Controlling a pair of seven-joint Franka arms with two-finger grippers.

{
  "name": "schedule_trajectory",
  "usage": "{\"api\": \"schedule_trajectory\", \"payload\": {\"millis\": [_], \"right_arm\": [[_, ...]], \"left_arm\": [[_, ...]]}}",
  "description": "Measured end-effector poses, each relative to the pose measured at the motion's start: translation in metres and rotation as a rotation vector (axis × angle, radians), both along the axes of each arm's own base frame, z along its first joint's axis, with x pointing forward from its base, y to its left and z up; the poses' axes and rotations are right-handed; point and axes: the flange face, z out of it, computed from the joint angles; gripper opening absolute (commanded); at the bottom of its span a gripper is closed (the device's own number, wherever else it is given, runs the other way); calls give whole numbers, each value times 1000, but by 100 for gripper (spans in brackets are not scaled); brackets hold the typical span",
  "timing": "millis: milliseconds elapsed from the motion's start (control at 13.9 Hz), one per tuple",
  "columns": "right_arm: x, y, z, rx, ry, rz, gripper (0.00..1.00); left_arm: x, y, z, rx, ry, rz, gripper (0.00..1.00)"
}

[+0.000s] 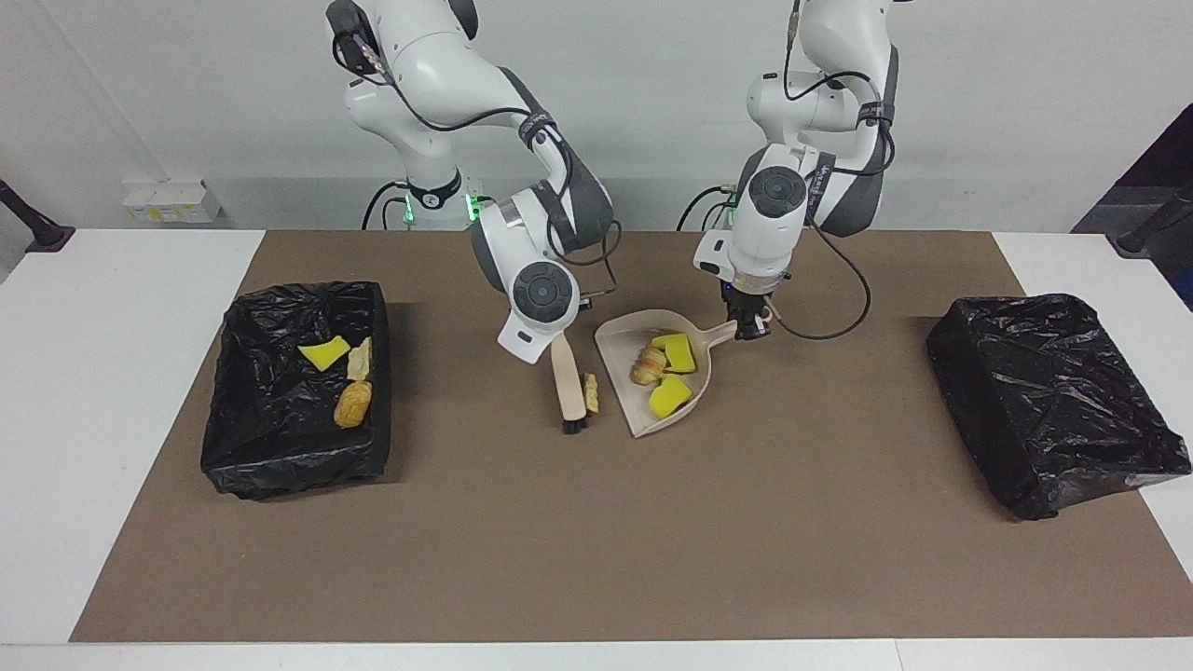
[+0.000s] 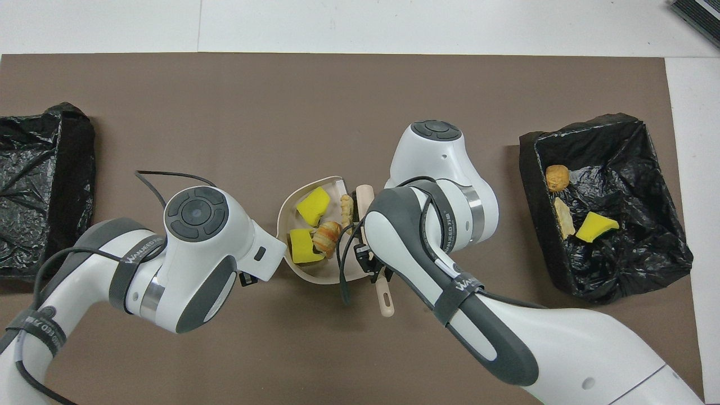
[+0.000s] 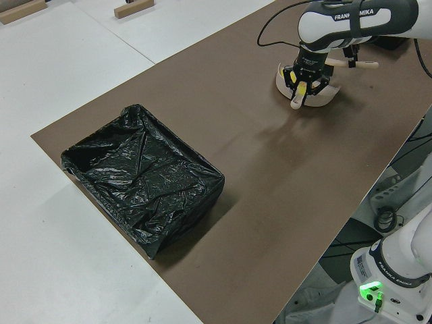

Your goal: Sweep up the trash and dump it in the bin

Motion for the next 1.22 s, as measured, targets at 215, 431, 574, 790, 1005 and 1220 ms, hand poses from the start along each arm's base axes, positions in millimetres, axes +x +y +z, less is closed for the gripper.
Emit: {"api": "schedule_trajectory", "payload": {"millis": [215, 431, 574, 790, 1005, 1220], "right_arm": [[-9, 20, 10, 45, 23, -24, 0], [-14, 27, 32, 20, 42, -41, 0], [-11, 27, 53, -8, 42, -90, 0], [-10, 25, 66, -15, 33, -116, 0], [-10, 27, 69, 6, 58, -148, 0], [-11, 27, 82, 9, 53, -174, 0]], "left_arm": [[6, 15, -2, -8, 6, -53, 0], [16, 33, -4, -30, -14, -86, 0], [20, 37, -5, -71, -23, -87, 0], [23, 41, -7, -152, -18, -97, 0], [24, 39, -6, -181, -31, -99, 0], [24, 37, -6, -193, -31, -104, 0]]}}
